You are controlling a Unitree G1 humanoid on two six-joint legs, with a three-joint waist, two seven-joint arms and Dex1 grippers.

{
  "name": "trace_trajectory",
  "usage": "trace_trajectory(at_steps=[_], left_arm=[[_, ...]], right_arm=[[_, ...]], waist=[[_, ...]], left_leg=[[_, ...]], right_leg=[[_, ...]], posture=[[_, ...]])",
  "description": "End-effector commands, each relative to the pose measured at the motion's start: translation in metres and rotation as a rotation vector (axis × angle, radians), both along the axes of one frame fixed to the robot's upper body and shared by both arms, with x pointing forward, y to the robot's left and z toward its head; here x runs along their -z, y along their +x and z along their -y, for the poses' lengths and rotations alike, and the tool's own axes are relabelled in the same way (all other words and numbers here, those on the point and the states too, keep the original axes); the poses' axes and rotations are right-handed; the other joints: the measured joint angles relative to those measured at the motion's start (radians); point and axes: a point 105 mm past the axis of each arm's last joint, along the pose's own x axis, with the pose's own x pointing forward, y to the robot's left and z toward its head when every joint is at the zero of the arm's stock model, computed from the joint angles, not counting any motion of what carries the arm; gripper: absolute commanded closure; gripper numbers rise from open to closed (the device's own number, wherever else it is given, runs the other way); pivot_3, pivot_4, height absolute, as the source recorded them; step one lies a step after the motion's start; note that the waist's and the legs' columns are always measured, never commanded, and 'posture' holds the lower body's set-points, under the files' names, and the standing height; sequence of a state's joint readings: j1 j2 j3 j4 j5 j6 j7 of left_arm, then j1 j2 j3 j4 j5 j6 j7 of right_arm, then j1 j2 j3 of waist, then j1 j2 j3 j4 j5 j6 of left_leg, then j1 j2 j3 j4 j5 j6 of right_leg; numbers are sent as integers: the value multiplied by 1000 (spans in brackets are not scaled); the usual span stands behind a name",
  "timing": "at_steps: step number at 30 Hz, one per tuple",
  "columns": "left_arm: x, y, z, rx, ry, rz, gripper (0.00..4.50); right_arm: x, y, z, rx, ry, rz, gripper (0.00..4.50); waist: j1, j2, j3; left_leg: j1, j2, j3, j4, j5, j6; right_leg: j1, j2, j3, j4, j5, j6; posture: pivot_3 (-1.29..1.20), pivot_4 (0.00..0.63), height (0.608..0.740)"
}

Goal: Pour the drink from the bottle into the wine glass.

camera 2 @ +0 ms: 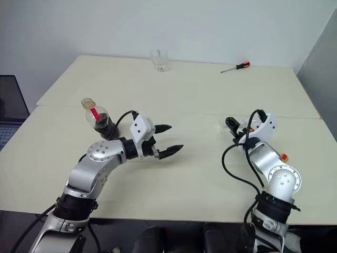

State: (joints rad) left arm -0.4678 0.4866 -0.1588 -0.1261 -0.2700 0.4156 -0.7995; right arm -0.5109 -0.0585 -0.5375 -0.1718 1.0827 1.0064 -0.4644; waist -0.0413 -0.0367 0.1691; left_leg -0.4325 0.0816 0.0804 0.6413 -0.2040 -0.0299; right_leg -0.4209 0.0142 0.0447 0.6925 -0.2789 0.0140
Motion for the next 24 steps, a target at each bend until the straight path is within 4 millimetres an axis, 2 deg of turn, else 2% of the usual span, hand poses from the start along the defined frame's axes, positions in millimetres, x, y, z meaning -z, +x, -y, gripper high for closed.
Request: trace_trajectory(at_steps=[1,8,13,24], left_arm=[[-11,3,5,11,-17,55,28],[-11,6,4,-10,-29,67,28],[-14,9,2,-29,-35,76,28],[-18,10,-5,-65,-32,92,28]], right_arm=[[-8,11,10,53,119,22,0],[-11,32,23,103,247,10,0],[-14,39,21,93,243,21,0],[-4,52,15,112,338,-7,0]], waist=[[0,0,0],[0,1,0],[-1,1,1],[-1,1,1]], left_leg=[[0,0,0,0,0,0],[-1,0,0,-2,0,0],[-1,0,0,-2,0,0],[-1,0,1,-2,0,0]], right_leg=[[0,0,0,-1,0,0],[0,0,0,-2,1,-1],[0,0,0,-2,1,-1],[0,0,1,-3,1,-2]], posture=[[0,150,740],[0,150,740],[0,150,740],[0,150,740]])
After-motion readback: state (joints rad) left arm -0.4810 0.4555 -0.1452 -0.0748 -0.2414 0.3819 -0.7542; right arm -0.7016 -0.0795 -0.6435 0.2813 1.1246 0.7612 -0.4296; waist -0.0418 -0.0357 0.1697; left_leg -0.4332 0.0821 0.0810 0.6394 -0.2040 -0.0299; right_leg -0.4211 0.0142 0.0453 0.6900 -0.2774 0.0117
